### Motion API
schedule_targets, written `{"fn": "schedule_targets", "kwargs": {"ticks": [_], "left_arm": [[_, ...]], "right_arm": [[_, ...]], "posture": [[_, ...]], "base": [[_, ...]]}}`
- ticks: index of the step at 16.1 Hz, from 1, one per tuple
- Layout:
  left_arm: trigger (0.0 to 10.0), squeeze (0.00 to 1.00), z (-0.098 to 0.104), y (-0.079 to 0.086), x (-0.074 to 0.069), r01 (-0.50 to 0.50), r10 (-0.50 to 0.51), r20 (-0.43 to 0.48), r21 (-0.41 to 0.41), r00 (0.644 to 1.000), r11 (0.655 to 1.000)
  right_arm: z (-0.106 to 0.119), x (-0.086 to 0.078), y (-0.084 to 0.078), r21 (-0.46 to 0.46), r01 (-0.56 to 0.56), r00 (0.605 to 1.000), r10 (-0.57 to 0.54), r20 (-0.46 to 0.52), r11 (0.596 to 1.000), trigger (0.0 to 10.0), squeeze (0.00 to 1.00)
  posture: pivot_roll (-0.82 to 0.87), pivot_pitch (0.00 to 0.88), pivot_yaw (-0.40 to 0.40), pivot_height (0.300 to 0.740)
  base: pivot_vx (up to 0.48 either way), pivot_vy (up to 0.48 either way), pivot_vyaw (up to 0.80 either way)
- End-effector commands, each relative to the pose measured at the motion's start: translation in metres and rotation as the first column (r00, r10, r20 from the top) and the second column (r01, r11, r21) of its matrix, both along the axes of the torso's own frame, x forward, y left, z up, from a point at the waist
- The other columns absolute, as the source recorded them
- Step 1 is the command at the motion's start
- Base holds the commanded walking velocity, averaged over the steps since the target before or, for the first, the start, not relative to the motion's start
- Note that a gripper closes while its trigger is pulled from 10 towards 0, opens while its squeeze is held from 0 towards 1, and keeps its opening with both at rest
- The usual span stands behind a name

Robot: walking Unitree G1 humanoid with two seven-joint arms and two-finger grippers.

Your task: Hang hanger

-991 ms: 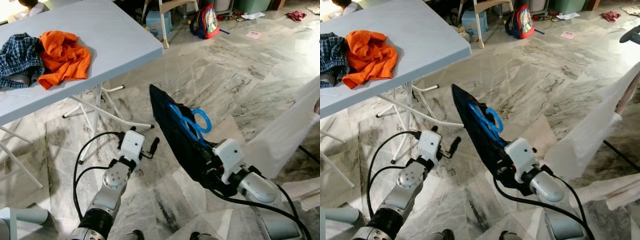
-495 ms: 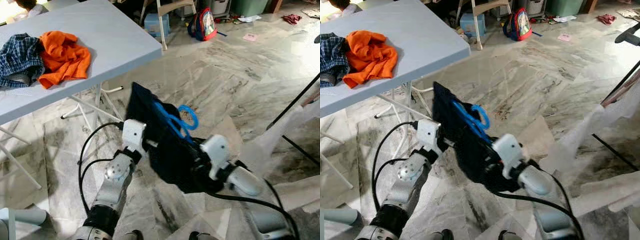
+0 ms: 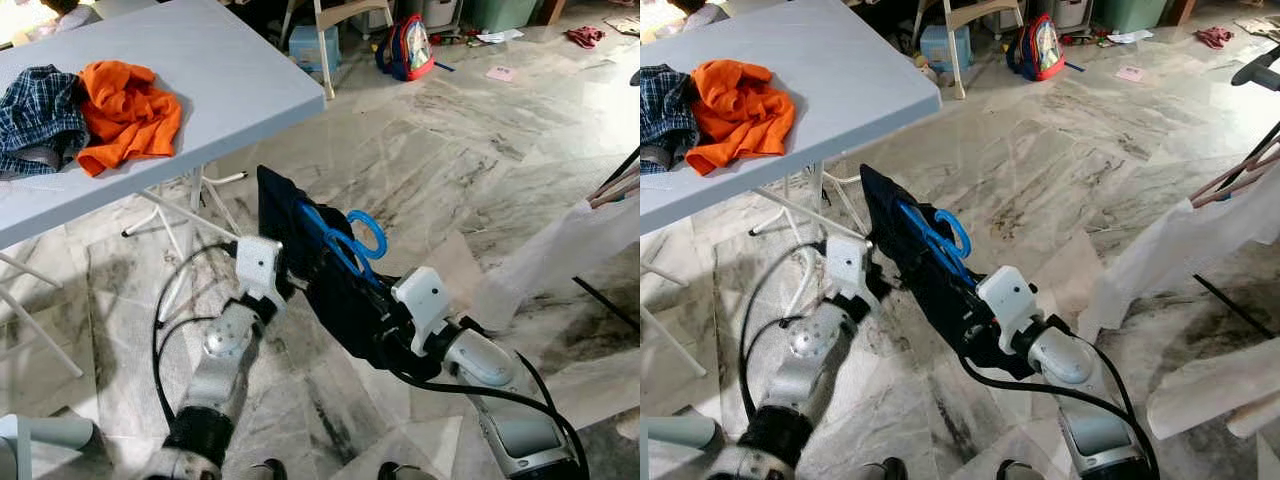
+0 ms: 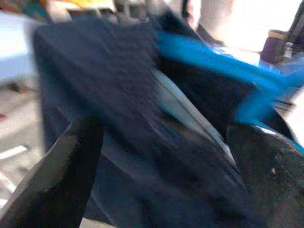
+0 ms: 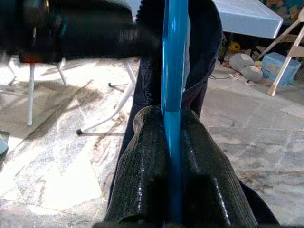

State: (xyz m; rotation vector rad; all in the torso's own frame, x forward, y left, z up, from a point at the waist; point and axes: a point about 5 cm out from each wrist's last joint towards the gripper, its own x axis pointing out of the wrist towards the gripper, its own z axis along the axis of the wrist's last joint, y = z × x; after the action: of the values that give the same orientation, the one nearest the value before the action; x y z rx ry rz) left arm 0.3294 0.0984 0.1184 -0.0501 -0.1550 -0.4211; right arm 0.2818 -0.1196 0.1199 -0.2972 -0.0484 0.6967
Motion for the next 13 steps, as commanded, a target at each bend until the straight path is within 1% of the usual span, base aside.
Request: {"fn": "schedule_targets", "kwargs": {"ticks": [1, 3, 4, 5, 7, 8, 9, 10, 11, 13], "left_arm": [[10.0, 1.0, 0.007, 0.009, 0.005, -0.049, 0.049, 0.036, 0.009, 0.998, 0.999], [10.0, 0.98, 0.012, 0.01, 0.007, -0.057, 0.055, 0.06, 0.026, 0.997, 0.998], [10.0, 0.0, 0.011, 0.009, 0.008, -0.055, 0.05, 0.069, 0.07, 0.996, 0.996], [10.0, 0.0, 0.008, 0.008, 0.008, -0.057, 0.051, 0.066, 0.091, 0.997, 0.994], [10.0, 0.0, 0.006, 0.007, 0.008, -0.058, 0.052, 0.059, 0.096, 0.997, 0.994], [10.0, 0.0, 0.002, 0.007, 0.01, -0.068, 0.063, 0.045, 0.128, 0.997, 0.989], [9.0, 0.0, -0.001, 0.009, 0.012, -0.085, 0.081, 0.034, 0.146, 0.996, 0.986], [5.0, 0.0, -0.002, 0.012, 0.013, -0.094, 0.091, 0.027, 0.154, 0.996, 0.984], [0.0, 0.0, -0.003, 0.013, 0.014, -0.098, 0.095, 0.027, 0.159, 0.995, 0.982], [0.0, 0.0, -0.005, 0.017, 0.016, -0.108, 0.107, 0.018, 0.19, 0.994, 0.976]], "right_arm": [[0.0, -0.003, 0.003, -0.002, -0.022, 1.0, 0.022, 0.008, 1.0, 10.0, 0.0], [-0.002, -0.003, 0.001, -0.021, -0.013, 1.0, 0.013, 0.005, 1.0, 10.0, 0.0], [-0.002, -0.001, -0.001, -0.029, 0.008, 1.0, -0.008, 0.009, 1.0, 10.0, 0.0], [0.0, -0.001, 0.001, -0.024, -0.003, 1.0, 0.003, 0.012, 1.0, 10.0, 0.0], [0.002, -0.002, 0.003, -0.028, -0.018, 1.0, 0.018, 0.016, 0.999, 10.0, 0.0], [0.004, -0.004, 0.003, -0.034, -0.028, 0.999, 0.029, 0.019, 0.999, 10.0, 0.0], [0.005, -0.006, 0.002, -0.036, -0.035, 0.999, 0.036, 0.019, 0.999, 10.0, 0.0], [0.006, -0.006, 0.0, -0.043, -0.04, 0.999, 0.041, 0.019, 0.998, 10.0, 0.0], [0.007, -0.006, -0.001, -0.047, -0.038, 0.999, 0.039, 0.021, 0.998, 10.0, 0.0], [0.009, -0.006, -0.005, -0.062, -0.019, 0.999, 0.021, 0.033, 0.998, 10.0, 0.0]], "posture": [[-0.01, 0.184, 0.06, 0.74], [-0.01, 0.183, 0.061, 0.74], [-0.02, 0.182, 0.061, 0.74], [-0.02, 0.182, 0.062, 0.74], [-0.02, 0.181, 0.062, 0.74], [-0.02, 0.179, 0.063, 0.74], [-0.02, 0.179, 0.064, 0.74], [-0.02, 0.179, 0.065, 0.74], [-0.02, 0.178, 0.065, 0.74], [-0.03, 0.177, 0.069, 0.74]], "base": [[0.0, 0.0, 0.0], [0.0, 0.0, 0.0], [0.0, 0.0, 0.0], [0.0, 0.0, 0.0], [0.0, 0.0, 0.0], [0.0, 0.0, 0.0], [0.0, 0.0, 0.0], [0.0, 0.0, 0.0], [0.0, 0.0, 0.0], [0.0, 0.0, 0.0]]}}
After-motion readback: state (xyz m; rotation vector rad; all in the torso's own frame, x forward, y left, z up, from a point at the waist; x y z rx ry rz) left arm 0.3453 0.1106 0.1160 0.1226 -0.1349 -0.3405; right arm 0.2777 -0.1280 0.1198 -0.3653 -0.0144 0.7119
